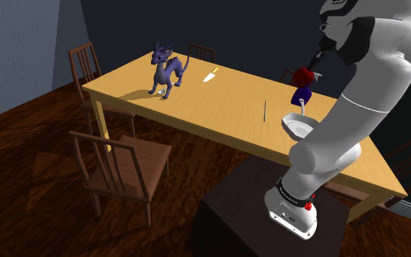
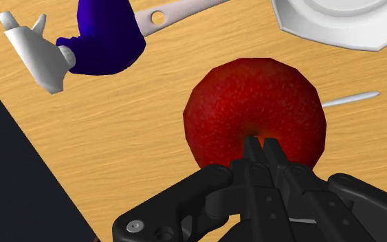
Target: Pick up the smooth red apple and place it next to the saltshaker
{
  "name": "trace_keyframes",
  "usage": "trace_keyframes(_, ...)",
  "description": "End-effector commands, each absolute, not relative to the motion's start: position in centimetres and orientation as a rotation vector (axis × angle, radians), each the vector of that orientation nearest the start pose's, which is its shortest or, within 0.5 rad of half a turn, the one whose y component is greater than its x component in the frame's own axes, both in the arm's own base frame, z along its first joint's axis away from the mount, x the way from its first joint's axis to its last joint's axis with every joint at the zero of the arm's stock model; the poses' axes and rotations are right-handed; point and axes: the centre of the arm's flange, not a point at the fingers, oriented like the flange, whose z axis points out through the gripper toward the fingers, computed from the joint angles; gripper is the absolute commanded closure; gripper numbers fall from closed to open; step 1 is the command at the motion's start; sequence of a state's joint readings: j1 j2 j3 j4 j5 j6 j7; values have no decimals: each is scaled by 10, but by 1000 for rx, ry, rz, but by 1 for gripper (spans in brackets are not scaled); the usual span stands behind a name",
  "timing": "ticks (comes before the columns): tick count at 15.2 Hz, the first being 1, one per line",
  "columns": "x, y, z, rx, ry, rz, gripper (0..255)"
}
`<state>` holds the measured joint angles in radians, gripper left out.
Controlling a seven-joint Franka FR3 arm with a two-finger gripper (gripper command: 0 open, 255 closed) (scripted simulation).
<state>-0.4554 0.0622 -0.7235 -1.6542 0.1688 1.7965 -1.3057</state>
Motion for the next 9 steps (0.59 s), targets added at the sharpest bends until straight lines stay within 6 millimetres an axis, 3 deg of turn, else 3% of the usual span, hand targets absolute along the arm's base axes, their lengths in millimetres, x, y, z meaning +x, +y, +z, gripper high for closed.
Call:
trace_keyframes(1,226,-549,579,-3180,-162,-239,255)
trace_keyframes(9,143,-614,580,-3180,-162,-239,255)
